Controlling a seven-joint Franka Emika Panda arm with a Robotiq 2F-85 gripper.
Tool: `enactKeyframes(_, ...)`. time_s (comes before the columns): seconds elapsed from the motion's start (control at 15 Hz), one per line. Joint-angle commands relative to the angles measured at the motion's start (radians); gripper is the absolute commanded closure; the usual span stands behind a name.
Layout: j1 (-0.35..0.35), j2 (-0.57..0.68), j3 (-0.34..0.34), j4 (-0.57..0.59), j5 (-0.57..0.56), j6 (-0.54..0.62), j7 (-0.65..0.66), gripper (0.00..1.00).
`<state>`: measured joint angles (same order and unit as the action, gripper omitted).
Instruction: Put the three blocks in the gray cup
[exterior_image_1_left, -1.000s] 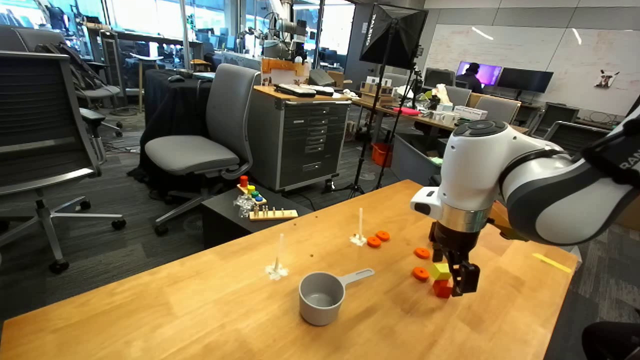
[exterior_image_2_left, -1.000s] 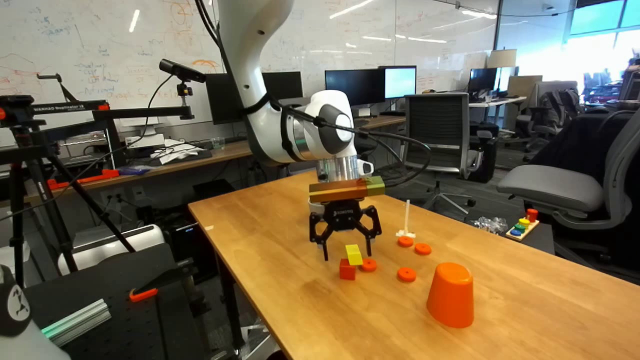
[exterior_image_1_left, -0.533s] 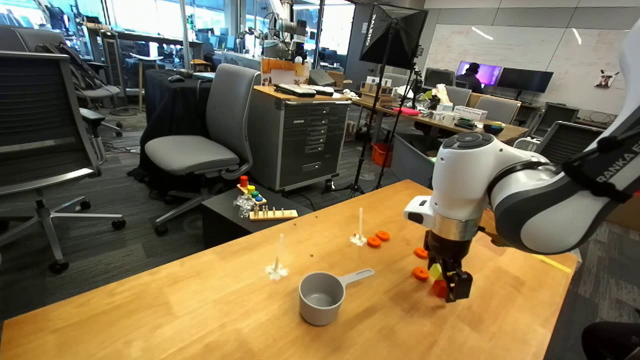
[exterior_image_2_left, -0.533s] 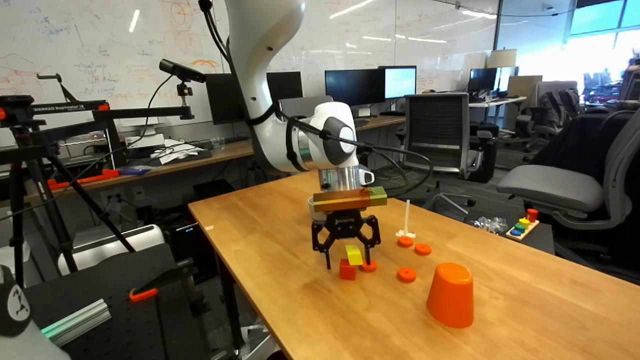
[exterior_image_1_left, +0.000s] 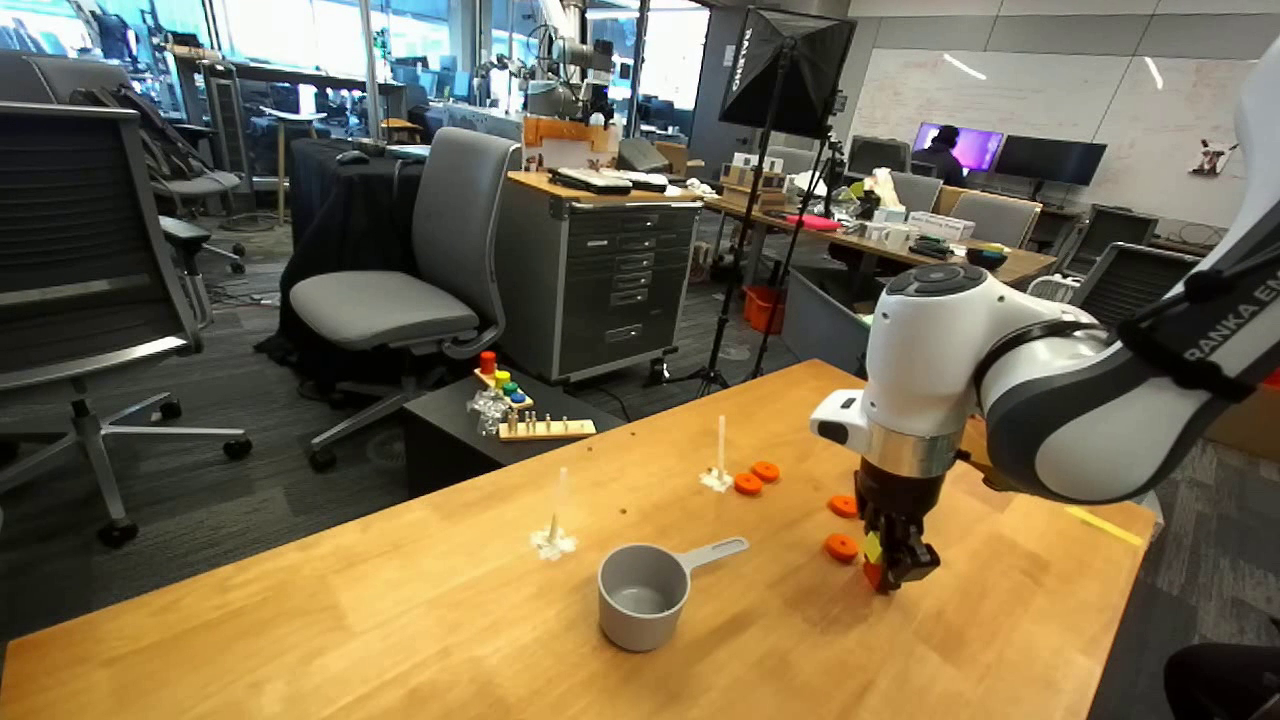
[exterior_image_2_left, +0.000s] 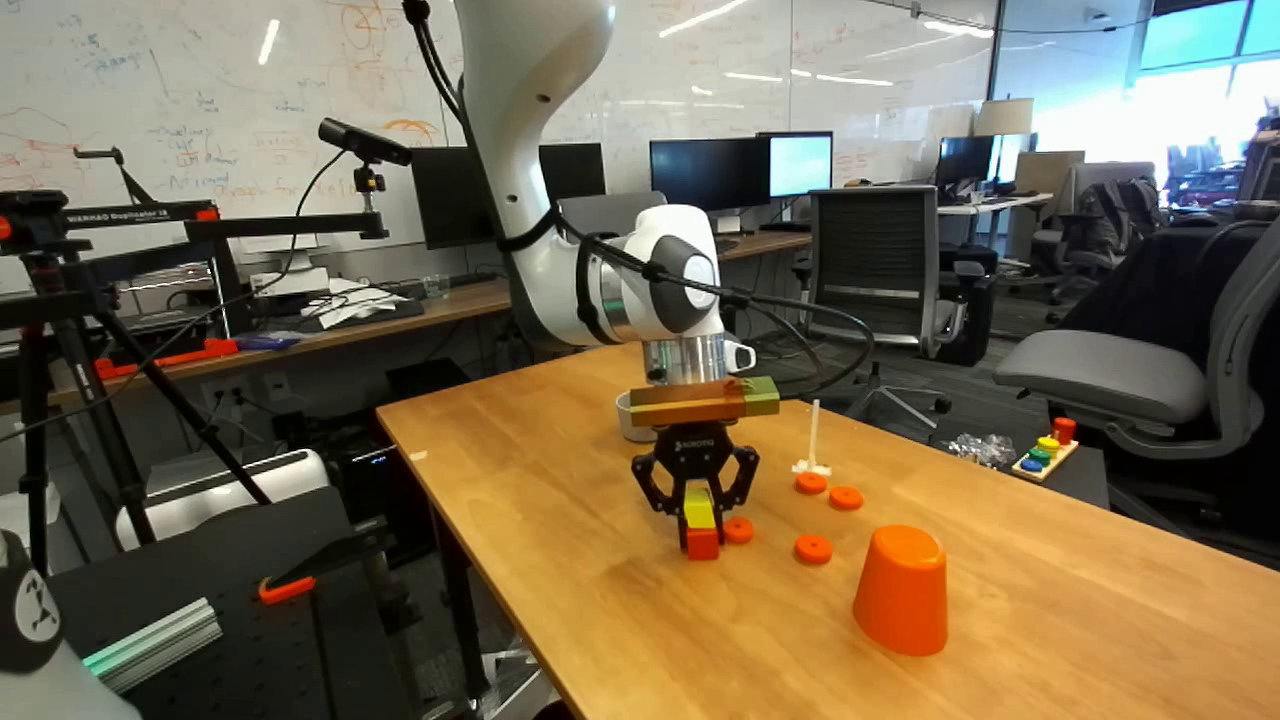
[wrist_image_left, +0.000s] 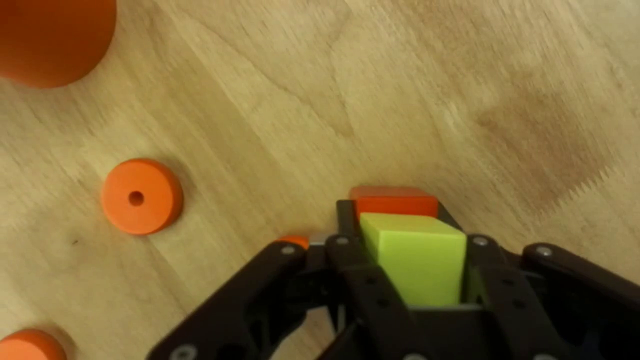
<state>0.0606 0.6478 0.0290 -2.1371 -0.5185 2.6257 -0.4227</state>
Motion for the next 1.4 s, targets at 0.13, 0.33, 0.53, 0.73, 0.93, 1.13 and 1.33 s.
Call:
enactKeyframes(0.13, -0.012, -0.025, 0.02, -0.004, 0.041, -0.008, -0.013, 0.87)
enactKeyframes(0.33, 0.021, -0.058, 0.036, 0.016, 0.046, -0.036, 0.0, 0.87)
enactKeyframes(0.53, 0.063, -0.09, 0.054, 0.055, 0.037, -0.063, 0.011, 0.87)
enactKeyframes(0.73, 0.107, -0.11, 0.07, 0.111, 0.031, -0.099, 0.019, 0.87)
enactKeyframes(0.93, 0.15, -0.122, 0.079, 0.164, 0.021, -0.141, 0.027, 0.87)
enactKeyframes(1.13, 0.181, -0.107, 0.088, 0.233, 0.022, -0.186, 0.025, 0.87)
enactKeyframes(1.33, 0.21, -0.067, 0.093, 0.311, 0.02, -0.226, 0.023, 0.87)
